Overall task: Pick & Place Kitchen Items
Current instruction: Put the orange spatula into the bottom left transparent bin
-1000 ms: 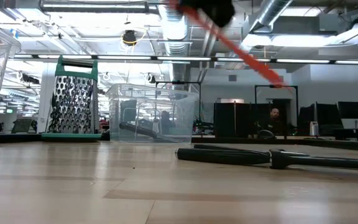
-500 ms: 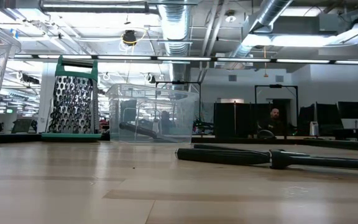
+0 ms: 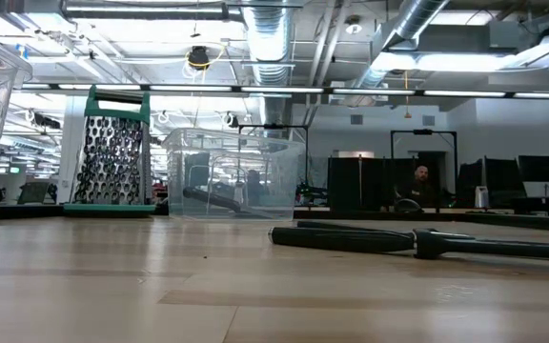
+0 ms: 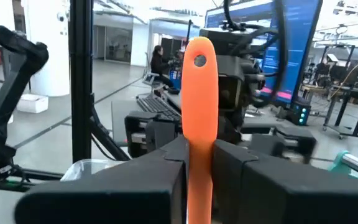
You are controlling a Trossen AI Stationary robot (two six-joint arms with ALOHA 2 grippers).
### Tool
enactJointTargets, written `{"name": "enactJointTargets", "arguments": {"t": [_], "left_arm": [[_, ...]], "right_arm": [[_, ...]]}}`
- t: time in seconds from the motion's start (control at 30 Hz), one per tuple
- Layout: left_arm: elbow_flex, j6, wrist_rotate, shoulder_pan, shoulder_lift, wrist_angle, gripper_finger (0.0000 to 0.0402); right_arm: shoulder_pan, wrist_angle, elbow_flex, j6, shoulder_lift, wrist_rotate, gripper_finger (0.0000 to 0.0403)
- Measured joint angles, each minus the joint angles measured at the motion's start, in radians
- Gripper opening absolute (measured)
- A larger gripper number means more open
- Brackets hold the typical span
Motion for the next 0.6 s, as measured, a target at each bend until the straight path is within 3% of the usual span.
{"name": "enactJointTargets", "arguments": {"t": [0.6], "left_arm": [[0.000, -0.049, 0.186, 0.107, 0.143, 0.256, 0.0261]], "right_arm": [[-0.008, 0.072, 0.000, -0.030, 0.017, -0.052, 0.0031]]}}
